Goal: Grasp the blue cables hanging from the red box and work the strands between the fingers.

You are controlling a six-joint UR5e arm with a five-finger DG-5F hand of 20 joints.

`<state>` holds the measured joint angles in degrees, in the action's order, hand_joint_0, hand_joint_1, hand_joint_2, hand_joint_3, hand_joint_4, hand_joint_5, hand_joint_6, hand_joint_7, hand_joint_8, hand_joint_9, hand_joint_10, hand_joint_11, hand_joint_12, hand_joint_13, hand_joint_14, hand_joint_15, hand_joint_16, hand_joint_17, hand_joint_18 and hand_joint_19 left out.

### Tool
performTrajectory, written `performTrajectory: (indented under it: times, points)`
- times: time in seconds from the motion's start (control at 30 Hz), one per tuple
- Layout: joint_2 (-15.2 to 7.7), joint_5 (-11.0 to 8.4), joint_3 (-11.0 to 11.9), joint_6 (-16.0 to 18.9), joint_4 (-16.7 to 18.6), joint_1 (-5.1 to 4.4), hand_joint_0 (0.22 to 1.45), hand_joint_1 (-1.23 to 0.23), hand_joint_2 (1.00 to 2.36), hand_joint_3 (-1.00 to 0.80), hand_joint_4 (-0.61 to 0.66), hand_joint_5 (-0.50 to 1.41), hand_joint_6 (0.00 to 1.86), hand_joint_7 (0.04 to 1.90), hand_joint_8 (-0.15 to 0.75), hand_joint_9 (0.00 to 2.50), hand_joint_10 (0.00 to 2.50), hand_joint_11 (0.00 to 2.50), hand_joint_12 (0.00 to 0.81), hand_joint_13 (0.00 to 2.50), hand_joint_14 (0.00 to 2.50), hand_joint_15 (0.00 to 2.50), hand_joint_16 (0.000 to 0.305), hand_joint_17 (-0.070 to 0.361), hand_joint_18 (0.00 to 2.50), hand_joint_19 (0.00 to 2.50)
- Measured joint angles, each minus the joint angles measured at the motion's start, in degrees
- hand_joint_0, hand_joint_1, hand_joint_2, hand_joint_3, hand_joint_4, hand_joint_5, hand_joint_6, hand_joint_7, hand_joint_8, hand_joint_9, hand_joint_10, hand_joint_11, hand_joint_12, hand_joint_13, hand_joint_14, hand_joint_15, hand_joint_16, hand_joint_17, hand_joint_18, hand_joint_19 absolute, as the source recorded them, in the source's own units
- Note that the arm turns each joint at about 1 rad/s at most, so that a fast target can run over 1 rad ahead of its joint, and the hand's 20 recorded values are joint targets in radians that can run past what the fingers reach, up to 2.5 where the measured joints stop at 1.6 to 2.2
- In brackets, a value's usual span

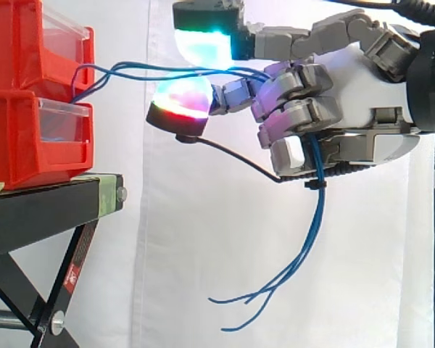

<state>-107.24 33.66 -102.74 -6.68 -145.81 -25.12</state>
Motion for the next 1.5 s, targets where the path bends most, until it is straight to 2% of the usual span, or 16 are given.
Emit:
performTrajectory:
  times: [0.17, 0.33, 0.37, 0.6, 0.9, 0.97, 1.03, 1.13, 1.17, 1.2, 1.23, 1.3, 1.4, 1.47, 1.5]
  points:
    - [0.01, -0.06, -0.01, 0.0, 0.0, -0.01, 0.74, -0.6, 1.01, -0.58, 0.25, 0.55, 0.0, 1.44, 0.545, 1.33, 2.5, 2.5, 0.672, 1.69, 2.5, 1.93, 0.201, 0.151, 1.95, 0.71]
    - [0.01, -0.08, 0.0, 0.0, 0.0, -0.02, 0.78, -0.63, 1.02, -0.55, 0.21, 0.56, 0.01, 1.48, 0.545, 1.33, 2.5, 2.5, 0.672, 1.69, 2.5, 1.93, 0.201, 0.151, 1.95, 0.71]
    - [0.01, -0.08, 0.0, 0.0, 0.0, -0.02, 0.81, -0.64, 1.02, -0.53, 0.19, 0.57, 0.01, 1.49, 0.545, 1.33, 2.5, 2.5, 0.672, 1.69, 2.5, 1.93, 0.201, 0.151, 1.95, 0.71]
    - [-0.02, -0.09, 0.0, -0.02, 0.0, -0.02, 0.82, -0.66, 1.02, -0.28, 0.17, 0.65, 0.0, 1.47, 0.545, 1.33, 2.5, 2.5, 0.672, 1.69, 2.5, 1.93, 0.201, 0.151, 1.95, 0.71]
    - [-0.03, -0.45, 0.0, -0.16, 0.14, -0.08, 0.85, -0.69, 1.01, -0.03, 0.24, 0.62, 0.01, 1.27, 0.545, 1.33, 2.5, 2.5, 0.672, 1.69, 2.5, 1.93, 0.201, 0.151, 1.95, 0.71]
    - [-0.02, -0.49, 0.0, -0.16, 0.16, -0.07, 0.92, -0.72, 1.0, 0.16, 0.22, 0.61, 0.02, 1.22, 0.545, 1.33, 2.5, 2.5, 0.672, 1.69, 2.5, 1.93, 0.201, 0.151, 1.95, 0.71]
    - [-0.01, -0.51, 0.0, -0.1, 0.17, -0.07, 0.94, -0.72, 1.03, 0.23, 0.2, 0.61, 0.02, 1.22, 0.545, 1.33, 2.5, 2.5, 0.672, 1.69, 2.5, 1.93, 0.201, 0.151, 1.95, 0.71]
    - [0.0, -0.52, 0.0, -0.03, 0.11, -0.06, 0.9, -0.69, 1.26, 0.2, 0.15, 0.63, 0.02, 1.24, 0.545, 1.33, 2.5, 2.5, 0.672, 1.69, 2.5, 1.93, 0.201, 0.151, 1.95, 0.71]
    - [0.01, -0.52, 0.01, -0.02, 0.08, -0.06, 0.85, -0.65, 1.46, 0.11, 0.15, 0.65, 0.02, 1.24, 0.545, 1.33, 2.5, 2.5, 0.672, 1.69, 2.5, 1.93, 0.201, 0.151, 1.95, 0.71]
    - [0.01, -0.52, 0.0, -0.02, 0.05, -0.03, 0.84, -0.64, 1.51, 0.11, 0.14, 0.66, 0.02, 1.24, 0.545, 1.33, 2.5, 2.5, 0.672, 1.69, 2.5, 1.93, 0.201, 0.151, 1.95, 0.71]
    - [0.01, -0.53, 0.0, -0.01, 0.04, 0.0, 0.81, -0.62, 1.65, 0.06, 0.14, 0.67, 0.02, 1.24, 0.545, 1.33, 2.5, 2.5, 0.672, 1.69, 2.5, 1.93, 0.201, 0.151, 1.95, 0.71]
    - [0.01, -0.52, 0.02, 0.0, 0.02, 0.08, 0.82, -0.61, 1.67, 0.09, 0.13, 0.68, 0.02, 1.23, 0.545, 1.33, 2.5, 2.5, 0.672, 1.69, 2.5, 1.93, 0.201, 0.151, 1.95, 0.71]
    - [0.01, -0.53, 0.03, 0.0, -0.06, 0.2, 0.79, -0.61, 1.78, 0.07, 0.12, 0.69, 0.02, 1.24, 0.545, 1.33, 2.5, 2.5, 0.672, 1.69, 2.5, 1.93, 0.201, 0.151, 1.95, 0.71]
    - [0.01, -0.53, 0.02, 0.0, -0.15, 0.29, 0.7, -0.64, 1.9, -0.03, 0.13, 0.67, 0.02, 1.3, 0.545, 1.33, 2.5, 2.5, 0.672, 1.69, 2.5, 1.93, 0.201, 0.151, 1.95, 0.71]
    - [0.01, -0.5, 0.04, 0.0, -0.21, 0.37, 0.7, -0.66, 1.86, -0.04, 0.13, 0.65, 0.01, 1.32, 0.545, 1.33, 2.5, 2.5, 0.672, 1.69, 2.5, 1.93, 0.201, 0.151, 1.95, 0.71]
